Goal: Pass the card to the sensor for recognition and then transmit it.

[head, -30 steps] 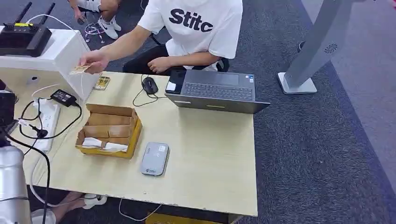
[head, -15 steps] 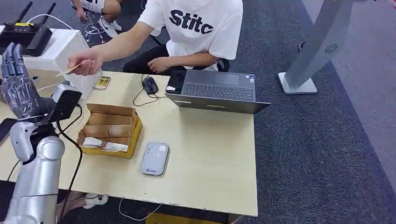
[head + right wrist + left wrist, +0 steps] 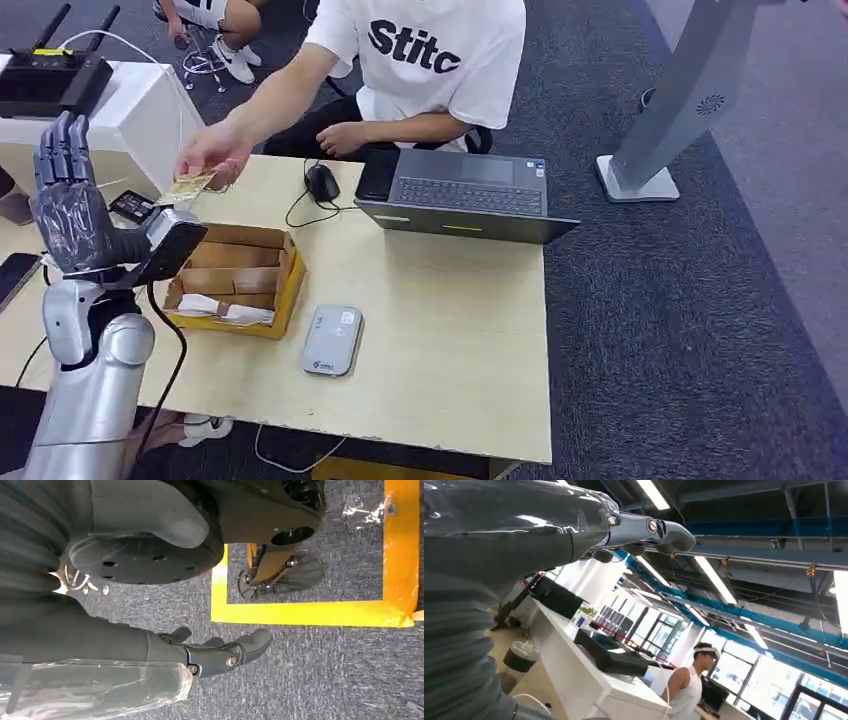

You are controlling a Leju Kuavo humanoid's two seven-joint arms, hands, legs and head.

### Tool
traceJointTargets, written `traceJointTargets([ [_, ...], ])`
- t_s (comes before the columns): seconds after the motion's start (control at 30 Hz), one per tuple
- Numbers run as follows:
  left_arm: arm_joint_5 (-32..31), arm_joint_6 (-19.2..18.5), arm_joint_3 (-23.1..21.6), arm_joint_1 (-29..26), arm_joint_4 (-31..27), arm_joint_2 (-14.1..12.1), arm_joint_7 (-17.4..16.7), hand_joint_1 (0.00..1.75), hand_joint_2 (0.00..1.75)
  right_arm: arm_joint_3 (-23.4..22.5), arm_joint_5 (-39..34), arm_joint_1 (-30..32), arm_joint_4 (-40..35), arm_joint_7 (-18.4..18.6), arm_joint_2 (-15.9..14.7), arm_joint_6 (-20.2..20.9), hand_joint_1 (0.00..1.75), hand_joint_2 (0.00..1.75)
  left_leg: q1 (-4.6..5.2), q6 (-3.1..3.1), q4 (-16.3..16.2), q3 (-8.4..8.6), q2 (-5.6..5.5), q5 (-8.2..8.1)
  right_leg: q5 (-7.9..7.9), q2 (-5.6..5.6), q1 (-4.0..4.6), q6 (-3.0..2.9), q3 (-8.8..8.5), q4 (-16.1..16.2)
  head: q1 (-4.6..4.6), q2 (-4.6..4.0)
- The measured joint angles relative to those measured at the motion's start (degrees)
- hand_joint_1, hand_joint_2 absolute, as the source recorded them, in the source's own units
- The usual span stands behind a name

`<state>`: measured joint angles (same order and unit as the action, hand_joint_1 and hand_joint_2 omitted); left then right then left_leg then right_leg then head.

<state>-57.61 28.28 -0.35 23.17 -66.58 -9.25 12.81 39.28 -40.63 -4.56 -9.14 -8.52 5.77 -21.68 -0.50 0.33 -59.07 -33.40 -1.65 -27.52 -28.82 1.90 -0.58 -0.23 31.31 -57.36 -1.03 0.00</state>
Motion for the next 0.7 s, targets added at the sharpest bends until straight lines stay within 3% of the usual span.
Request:
traceJointTargets([
  [0.7,0.90,-1.18,0.00,-4.90,-1.49,-1.59,-0.18,1.75,1.75,0.13,1.38,0.11,0.00,1.66,0.20,0.85,0.00,1.75,0.00,0.00,0.00,-0.01,0.00,0.00,0.00,-0.01,0.00,0.00,0.01,0.00,-0.02,0.00],
])
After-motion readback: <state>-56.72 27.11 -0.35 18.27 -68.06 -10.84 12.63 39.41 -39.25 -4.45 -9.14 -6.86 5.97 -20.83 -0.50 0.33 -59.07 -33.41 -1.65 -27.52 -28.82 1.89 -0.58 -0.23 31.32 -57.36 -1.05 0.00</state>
